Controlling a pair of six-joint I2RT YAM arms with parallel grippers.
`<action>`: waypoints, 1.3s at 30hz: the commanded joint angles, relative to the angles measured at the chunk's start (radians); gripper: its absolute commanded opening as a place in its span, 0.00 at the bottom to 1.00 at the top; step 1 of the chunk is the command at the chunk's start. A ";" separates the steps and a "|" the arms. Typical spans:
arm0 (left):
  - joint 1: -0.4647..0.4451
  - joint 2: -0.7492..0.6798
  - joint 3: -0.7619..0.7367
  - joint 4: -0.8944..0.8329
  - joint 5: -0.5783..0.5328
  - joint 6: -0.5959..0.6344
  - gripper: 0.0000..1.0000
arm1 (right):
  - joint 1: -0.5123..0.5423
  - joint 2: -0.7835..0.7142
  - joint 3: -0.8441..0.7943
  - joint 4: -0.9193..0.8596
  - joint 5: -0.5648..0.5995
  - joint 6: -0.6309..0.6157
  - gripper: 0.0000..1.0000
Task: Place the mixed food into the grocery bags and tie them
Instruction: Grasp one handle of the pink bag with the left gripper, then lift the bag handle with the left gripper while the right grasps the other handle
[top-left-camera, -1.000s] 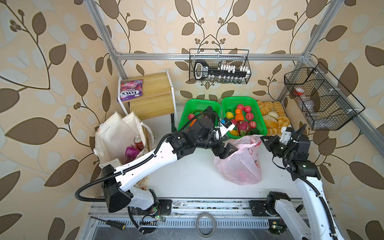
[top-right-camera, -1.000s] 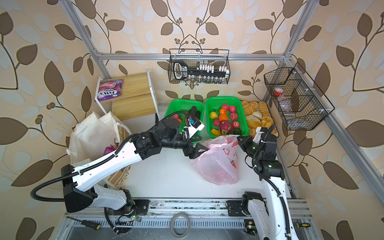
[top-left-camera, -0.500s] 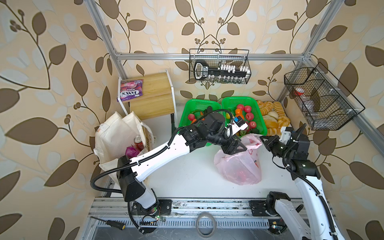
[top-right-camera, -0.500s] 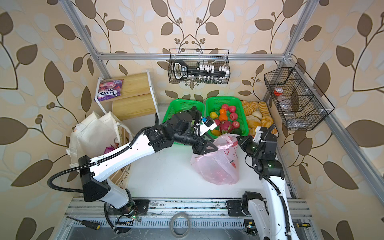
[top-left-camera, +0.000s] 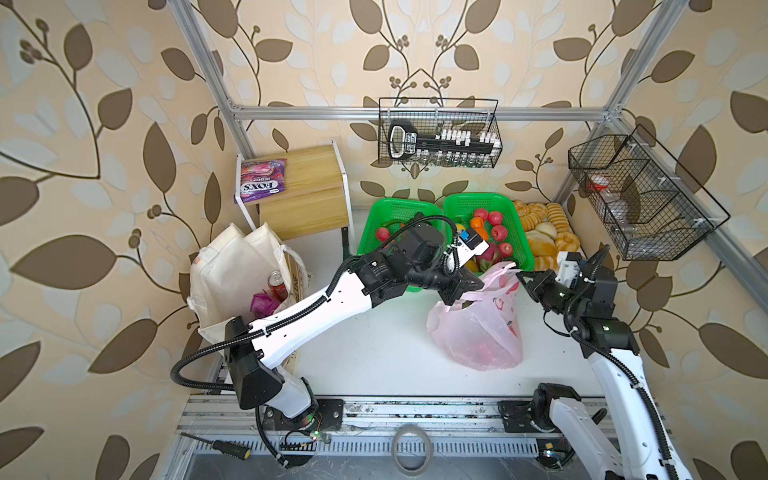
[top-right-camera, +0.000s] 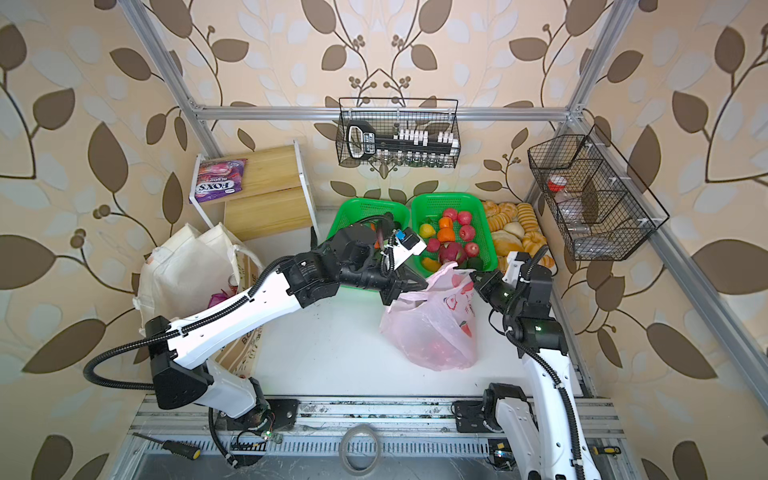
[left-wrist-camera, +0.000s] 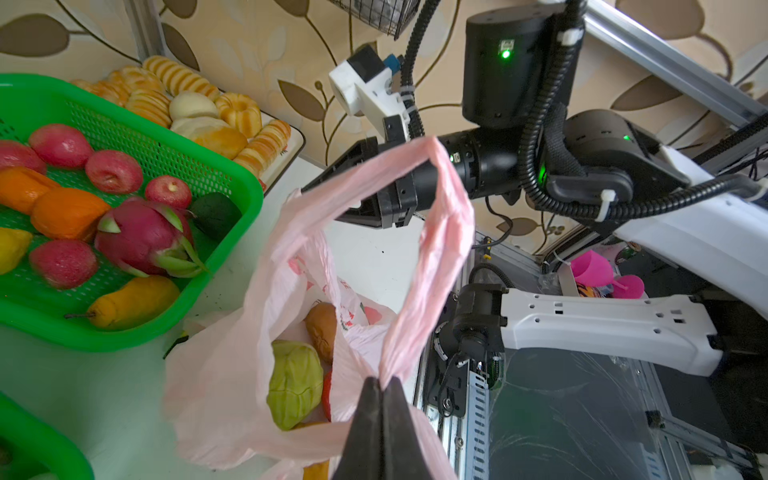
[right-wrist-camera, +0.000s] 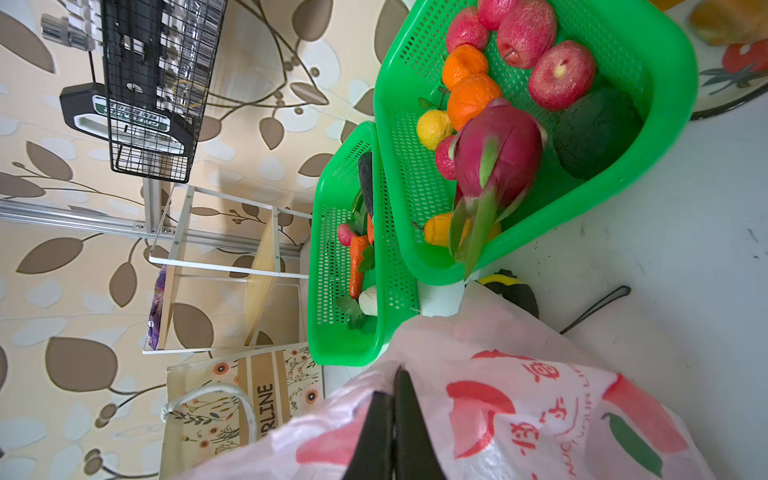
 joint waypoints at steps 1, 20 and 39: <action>-0.007 -0.041 -0.004 0.069 0.007 0.012 0.00 | 0.006 0.005 0.025 0.021 -0.018 -0.014 0.00; 0.010 -0.202 -0.068 0.112 -0.318 -0.136 0.00 | 0.055 -0.036 0.242 -0.055 -0.130 -0.457 0.53; 0.161 -0.304 -0.202 0.151 -0.372 -0.367 0.00 | 0.327 -0.221 0.204 -0.229 -0.360 -1.398 0.46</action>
